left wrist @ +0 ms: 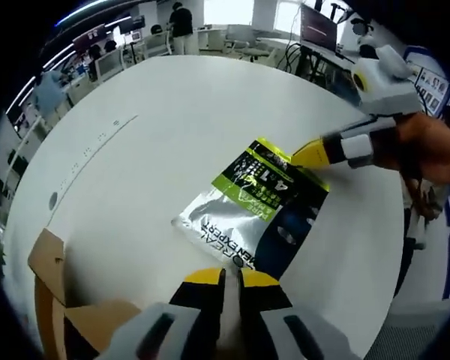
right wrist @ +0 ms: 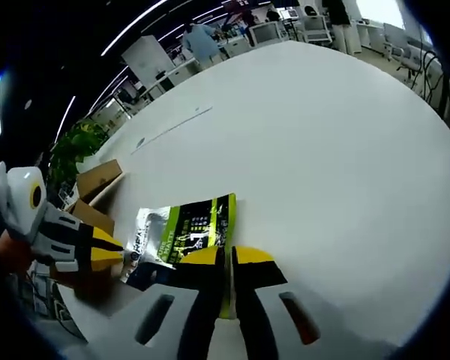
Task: Operate the shoe box by opening the lid, removing the specified soft item, and placing it in the target area until the item is outside and the box remains undamaged.
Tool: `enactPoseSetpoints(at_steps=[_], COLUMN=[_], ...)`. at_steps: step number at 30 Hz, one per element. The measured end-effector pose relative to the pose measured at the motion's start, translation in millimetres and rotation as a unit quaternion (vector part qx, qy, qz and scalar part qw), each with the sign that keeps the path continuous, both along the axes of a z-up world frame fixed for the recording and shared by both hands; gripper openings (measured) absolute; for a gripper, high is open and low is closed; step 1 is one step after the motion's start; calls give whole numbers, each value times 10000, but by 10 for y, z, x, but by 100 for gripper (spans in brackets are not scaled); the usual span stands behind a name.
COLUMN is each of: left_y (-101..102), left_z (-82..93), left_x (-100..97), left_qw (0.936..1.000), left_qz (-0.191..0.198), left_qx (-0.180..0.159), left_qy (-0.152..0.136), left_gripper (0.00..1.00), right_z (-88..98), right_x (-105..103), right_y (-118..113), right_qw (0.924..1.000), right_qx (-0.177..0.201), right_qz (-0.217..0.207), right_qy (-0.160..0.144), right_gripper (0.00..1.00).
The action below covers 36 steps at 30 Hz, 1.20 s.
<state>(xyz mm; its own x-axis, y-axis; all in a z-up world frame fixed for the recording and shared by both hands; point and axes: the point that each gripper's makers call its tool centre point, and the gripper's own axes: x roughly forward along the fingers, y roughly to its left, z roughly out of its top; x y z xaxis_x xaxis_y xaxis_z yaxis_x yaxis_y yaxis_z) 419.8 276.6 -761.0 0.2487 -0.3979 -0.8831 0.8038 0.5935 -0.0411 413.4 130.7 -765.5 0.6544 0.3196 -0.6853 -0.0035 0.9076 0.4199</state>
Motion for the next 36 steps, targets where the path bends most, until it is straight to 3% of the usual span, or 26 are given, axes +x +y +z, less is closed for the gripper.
enactPoseSetpoints(at_steps=[12, 13, 17, 21, 28, 36], left_y=[203, 205, 336, 542, 1003, 1493], left_z=[314, 385, 528, 652, 811, 1015], left_x=[58, 57, 57, 55, 38, -125], left_qw=[9988, 9980, 9967, 9943, 9893, 9813], left_qz=[289, 284, 304, 548, 967, 1408], left_qx=[-301, -444, -500, -707, -763, -837], left_qy=[-262, -344, -561, -588, -788, -1009], left_gripper=[13, 13, 13, 14, 14, 13], right_z=[240, 265, 327, 398, 524, 723], right_x=[-87, -90, -95, -102, -119, -124], right_y=[-46, -32, 31, 120, 345, 712], right_qw=[9997, 9997, 9996, 9993, 9981, 9953], right_qx=[-173, -192, -94, -81, -70, 20], right_qz=[14, 41, 85, 200, 435, 756], right_qy=[-146, -175, -245, -316, -436, -609], right_gripper=[9, 9, 10, 10, 9, 8])
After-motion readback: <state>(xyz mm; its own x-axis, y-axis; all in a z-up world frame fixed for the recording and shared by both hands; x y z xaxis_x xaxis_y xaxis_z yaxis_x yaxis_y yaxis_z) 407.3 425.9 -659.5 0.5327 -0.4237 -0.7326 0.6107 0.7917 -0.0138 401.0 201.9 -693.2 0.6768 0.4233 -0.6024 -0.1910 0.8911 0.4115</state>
